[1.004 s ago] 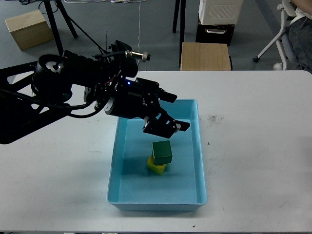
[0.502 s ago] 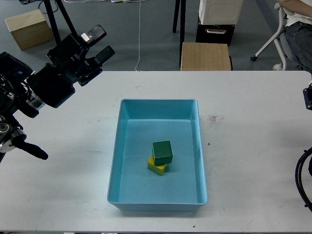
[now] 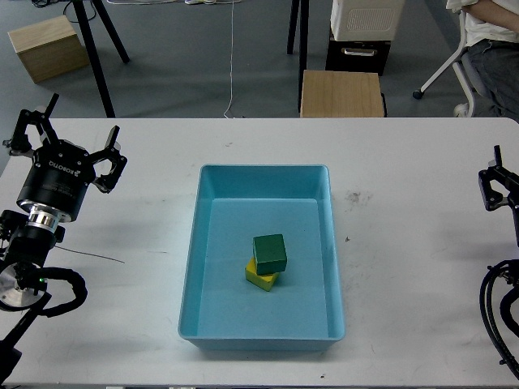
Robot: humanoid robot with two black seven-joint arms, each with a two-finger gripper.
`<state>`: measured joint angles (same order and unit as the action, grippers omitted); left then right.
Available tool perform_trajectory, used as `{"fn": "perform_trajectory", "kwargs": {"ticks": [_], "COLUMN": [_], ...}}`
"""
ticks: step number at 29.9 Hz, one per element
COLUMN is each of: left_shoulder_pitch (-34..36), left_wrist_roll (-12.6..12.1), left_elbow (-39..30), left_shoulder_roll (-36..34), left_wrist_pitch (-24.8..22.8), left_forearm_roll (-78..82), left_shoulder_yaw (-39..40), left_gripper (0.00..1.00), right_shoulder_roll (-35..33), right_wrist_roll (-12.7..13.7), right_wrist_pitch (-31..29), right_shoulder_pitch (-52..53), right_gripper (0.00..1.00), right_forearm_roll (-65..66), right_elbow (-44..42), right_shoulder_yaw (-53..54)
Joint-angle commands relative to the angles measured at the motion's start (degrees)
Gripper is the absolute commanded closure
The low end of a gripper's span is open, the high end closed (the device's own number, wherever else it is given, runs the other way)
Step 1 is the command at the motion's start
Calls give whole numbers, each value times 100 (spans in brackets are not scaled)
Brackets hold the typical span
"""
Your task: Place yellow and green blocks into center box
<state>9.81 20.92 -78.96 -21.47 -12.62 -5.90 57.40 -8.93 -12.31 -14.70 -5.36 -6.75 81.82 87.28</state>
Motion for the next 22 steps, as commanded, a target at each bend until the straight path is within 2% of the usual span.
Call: {"fn": "perform_trajectory", "kwargs": {"ticks": [1,10,16,22], "left_shoulder_pitch": [-215,-462,-576,-567], "left_wrist_roll": [8,43,-27,-18], "left_elbow": [13,21,21,4], "left_shoulder_roll": [178,205,205,205], "left_wrist_pitch": [-380,-1321,-1383,-1392], "left_forearm_roll": [-788,-1695,-1677,-1677], "left_shoulder_yaw": [-53,-9,-167,-378], "left_gripper": [0,0,0,0], "right_shoulder_roll": [216,585,603,621], "right_wrist_roll": [142,115,106,106], "right_wrist_pitch": [-156,-349,-929,-939], "right_shoulder_pitch": [-114,-175,-360,-351], "right_gripper": [1,1,1,1], "right_forearm_roll": [-239,-318,-301,-292], "right_elbow": [9,9,9,-8], "right_shoulder_yaw": [-1,-18,-228,-299]}}
